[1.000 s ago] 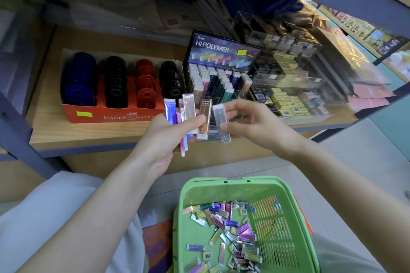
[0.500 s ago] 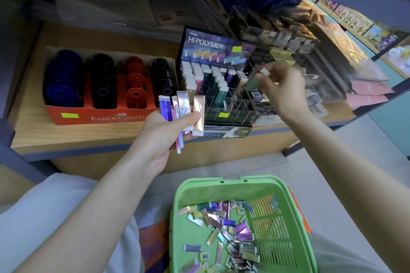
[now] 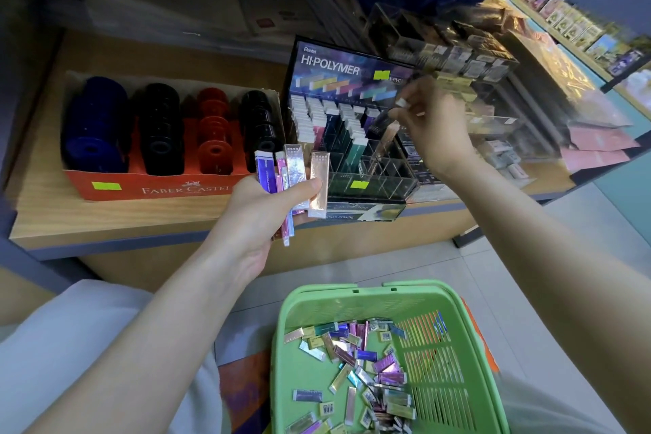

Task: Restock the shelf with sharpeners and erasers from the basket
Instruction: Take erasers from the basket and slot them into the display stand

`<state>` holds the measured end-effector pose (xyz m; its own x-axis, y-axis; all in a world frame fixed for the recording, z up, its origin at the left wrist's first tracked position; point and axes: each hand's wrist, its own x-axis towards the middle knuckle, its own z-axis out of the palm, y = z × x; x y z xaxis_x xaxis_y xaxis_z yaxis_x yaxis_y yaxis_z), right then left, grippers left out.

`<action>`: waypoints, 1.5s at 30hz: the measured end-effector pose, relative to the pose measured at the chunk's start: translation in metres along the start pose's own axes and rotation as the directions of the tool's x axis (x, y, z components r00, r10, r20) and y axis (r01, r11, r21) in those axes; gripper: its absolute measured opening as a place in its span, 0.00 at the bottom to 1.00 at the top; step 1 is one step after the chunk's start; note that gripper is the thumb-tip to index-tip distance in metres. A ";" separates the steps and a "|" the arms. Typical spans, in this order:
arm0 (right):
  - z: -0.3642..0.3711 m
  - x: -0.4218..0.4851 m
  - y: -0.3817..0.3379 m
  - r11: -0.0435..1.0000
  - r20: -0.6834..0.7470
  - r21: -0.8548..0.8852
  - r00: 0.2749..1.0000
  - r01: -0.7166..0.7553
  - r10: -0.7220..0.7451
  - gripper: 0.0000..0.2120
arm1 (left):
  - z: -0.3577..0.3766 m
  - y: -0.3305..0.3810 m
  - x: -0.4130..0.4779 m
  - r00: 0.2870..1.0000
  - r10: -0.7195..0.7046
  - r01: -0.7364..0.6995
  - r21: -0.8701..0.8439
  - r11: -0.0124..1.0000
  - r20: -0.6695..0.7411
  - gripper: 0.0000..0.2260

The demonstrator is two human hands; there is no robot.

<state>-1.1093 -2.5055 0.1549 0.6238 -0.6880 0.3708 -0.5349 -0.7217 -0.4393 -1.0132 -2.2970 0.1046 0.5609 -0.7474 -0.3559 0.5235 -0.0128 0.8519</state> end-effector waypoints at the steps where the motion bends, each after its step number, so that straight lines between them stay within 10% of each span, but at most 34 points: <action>1: 0.003 0.002 -0.001 1.000 0.000 0.023 1.000 0.002 -0.002 0.06 | 0.001 0.000 0.000 1.000 -0.001 0.001 0.000 1.000 -0.001 0.09; 16: 0.015 0.035 -0.005 0.991 0.223 -0.095 0.972 0.097 -0.074 0.07 | -0.001 -0.001 0.004 1.000 -0.011 0.011 -0.015 1.000 0.005 0.10; 32: 0.025 0.021 -0.001 0.951 0.144 -0.233 0.974 0.203 -0.172 0.11 | 0.001 0.001 0.005 1.000 -0.007 0.007 -0.010 1.000 -0.015 0.09; 38: 0.011 -0.029 -0.034 0.983 0.019 0.021 0.983 0.183 -0.183 0.08 | 0.001 0.000 0.003 1.000 0.009 -0.009 -0.003 1.000 -0.005 0.09; 45: 0.011 -0.084 -0.069 0.983 0.351 0.174 0.936 -0.050 -0.014 0.08 | 0.005 -0.001 -0.005 0.997 0.045 -0.046 0.012 0.999 0.065 0.06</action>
<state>-1.1186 -2.3972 0.1456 0.7919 -0.6071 0.0659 -0.4582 -0.6620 -0.5932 -1.0196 -2.2960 0.1076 0.5412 -0.7888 -0.2914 0.4892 0.0134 0.8721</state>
